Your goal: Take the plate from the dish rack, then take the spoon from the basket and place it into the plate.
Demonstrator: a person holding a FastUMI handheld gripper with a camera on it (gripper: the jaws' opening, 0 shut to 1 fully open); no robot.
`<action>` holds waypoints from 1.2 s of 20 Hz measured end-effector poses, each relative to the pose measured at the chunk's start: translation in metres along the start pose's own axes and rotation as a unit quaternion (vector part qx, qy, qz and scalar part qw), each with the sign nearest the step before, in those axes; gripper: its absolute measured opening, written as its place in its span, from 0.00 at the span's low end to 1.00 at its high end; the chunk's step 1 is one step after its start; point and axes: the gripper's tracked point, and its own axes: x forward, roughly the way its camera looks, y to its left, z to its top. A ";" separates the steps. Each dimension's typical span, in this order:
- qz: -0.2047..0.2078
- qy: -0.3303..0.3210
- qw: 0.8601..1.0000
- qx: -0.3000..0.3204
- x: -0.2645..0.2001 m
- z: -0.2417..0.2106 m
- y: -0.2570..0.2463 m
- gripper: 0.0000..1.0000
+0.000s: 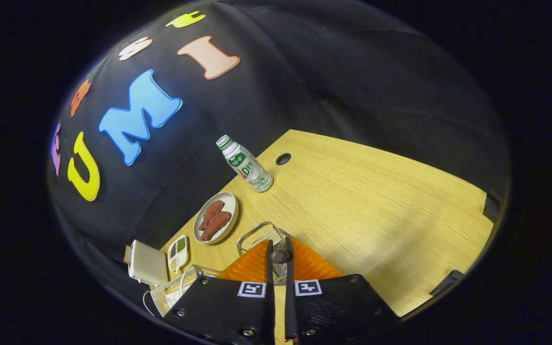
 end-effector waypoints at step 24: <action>0.135 0.066 0.975 -0.162 -0.162 -0.014 0.102 0.08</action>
